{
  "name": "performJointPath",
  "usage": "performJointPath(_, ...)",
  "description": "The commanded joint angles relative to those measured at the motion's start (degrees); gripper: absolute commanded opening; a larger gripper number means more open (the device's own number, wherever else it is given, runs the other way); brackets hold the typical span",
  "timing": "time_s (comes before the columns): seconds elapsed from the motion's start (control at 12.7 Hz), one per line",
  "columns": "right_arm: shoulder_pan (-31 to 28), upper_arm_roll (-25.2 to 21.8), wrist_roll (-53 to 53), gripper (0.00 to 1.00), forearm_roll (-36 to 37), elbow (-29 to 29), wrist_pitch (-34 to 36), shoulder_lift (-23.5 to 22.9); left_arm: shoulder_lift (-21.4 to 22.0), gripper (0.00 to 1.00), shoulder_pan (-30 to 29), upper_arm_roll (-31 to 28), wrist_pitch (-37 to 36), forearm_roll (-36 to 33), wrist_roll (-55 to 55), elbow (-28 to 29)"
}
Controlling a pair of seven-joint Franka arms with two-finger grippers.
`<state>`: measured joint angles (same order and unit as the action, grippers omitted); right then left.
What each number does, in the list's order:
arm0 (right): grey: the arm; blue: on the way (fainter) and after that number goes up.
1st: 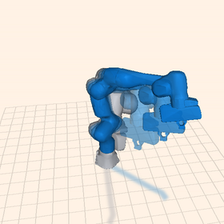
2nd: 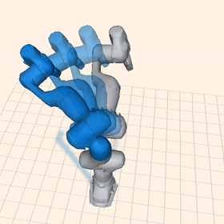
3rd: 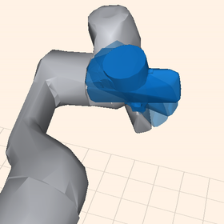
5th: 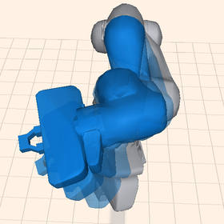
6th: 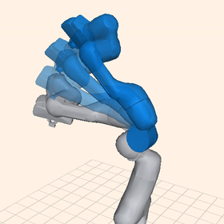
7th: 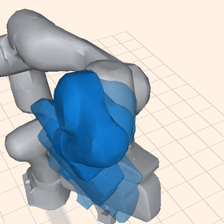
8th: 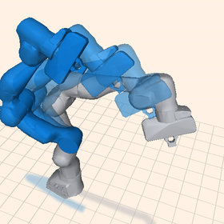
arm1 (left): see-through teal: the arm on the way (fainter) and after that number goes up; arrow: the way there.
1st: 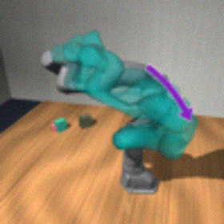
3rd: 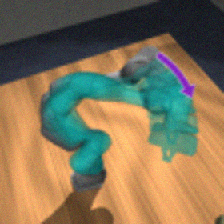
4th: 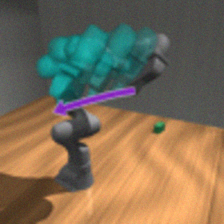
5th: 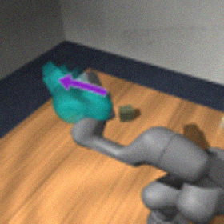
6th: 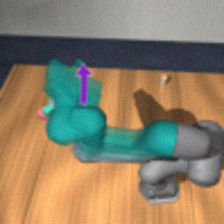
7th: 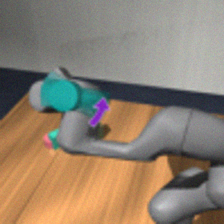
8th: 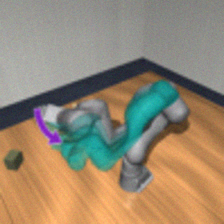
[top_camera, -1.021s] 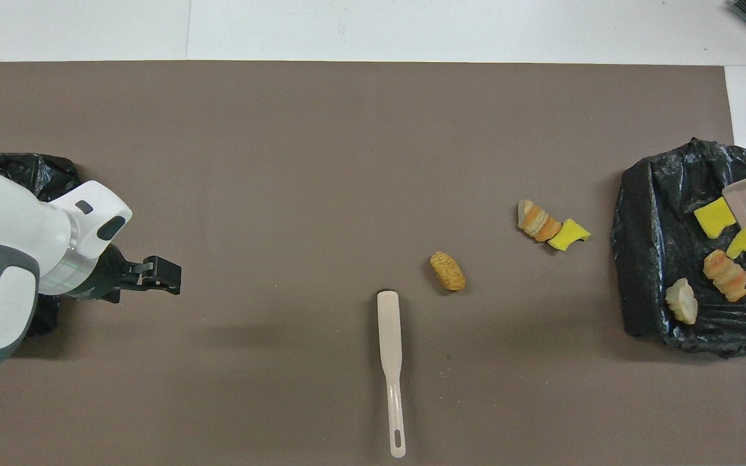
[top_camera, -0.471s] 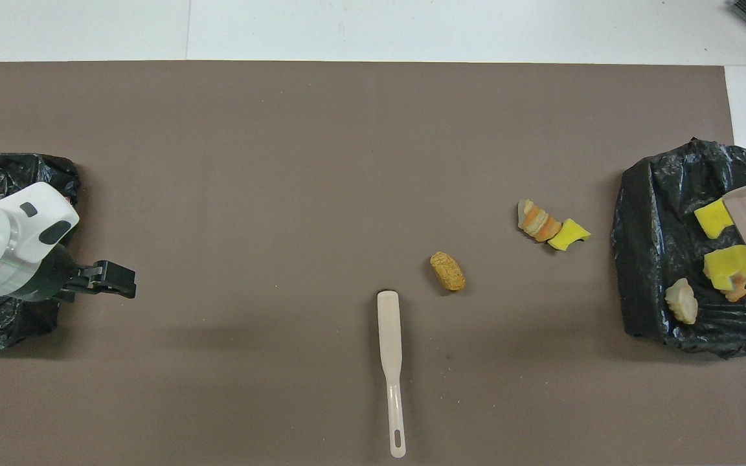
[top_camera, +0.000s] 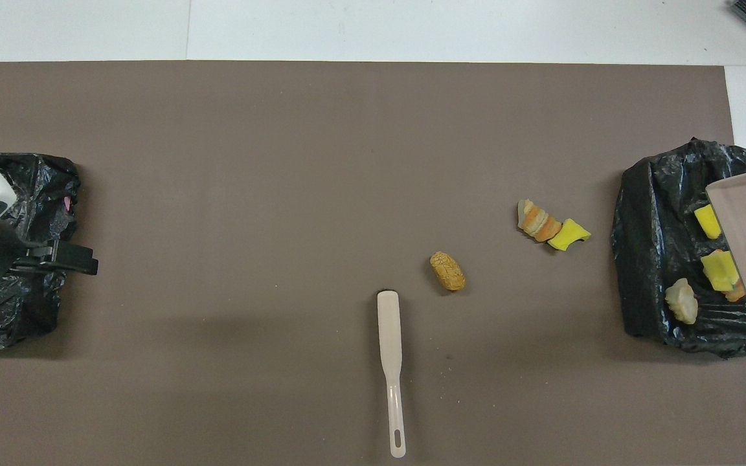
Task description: Sweep and dump trash in bin
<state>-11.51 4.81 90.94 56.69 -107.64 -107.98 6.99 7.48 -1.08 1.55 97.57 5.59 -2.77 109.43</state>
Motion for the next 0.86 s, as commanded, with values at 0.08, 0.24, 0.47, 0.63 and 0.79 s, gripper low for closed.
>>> performJointPath(0.08, 0.1, 3.2, 1.0, 0.00, -9.7, 3.0, 5.4, 0.5, 0.3, 1.00, -0.8, 0.7, -8.2, -0.8, -0.8, -7.7)
performJointPath(0.24, 0.0, 3.8, -4.9, 0.00, -17.3, 2.9, 5.6, 0.4, 0.6, 1.00, -0.7, 0.7, -10.5, -0.8, -0.3, -12.0)
performJointPath(0.47, -0.8, 3.6, -14.2, 0.00, -26.4, 2.9, 9.3, 0.5, 0.0, 1.00, -0.6, 0.9, -14.9, -0.9, -0.2, -18.1)
performJointPath(0.63, -0.6, 3.5, -26.0, 0.00, -32.1, 2.3, 11.3, 1.2, -0.4, 1.00, -0.9, 1.0, -15.1, -0.8, -0.1, -19.9)
performJointPath(0.79, 0.3, 4.0, -40.9, 0.00, -33.8, 1.7, 11.4, 1.0, -0.4, 1.00, -0.6, 1.2, -13.8, -0.7, 0.0, -20.7)
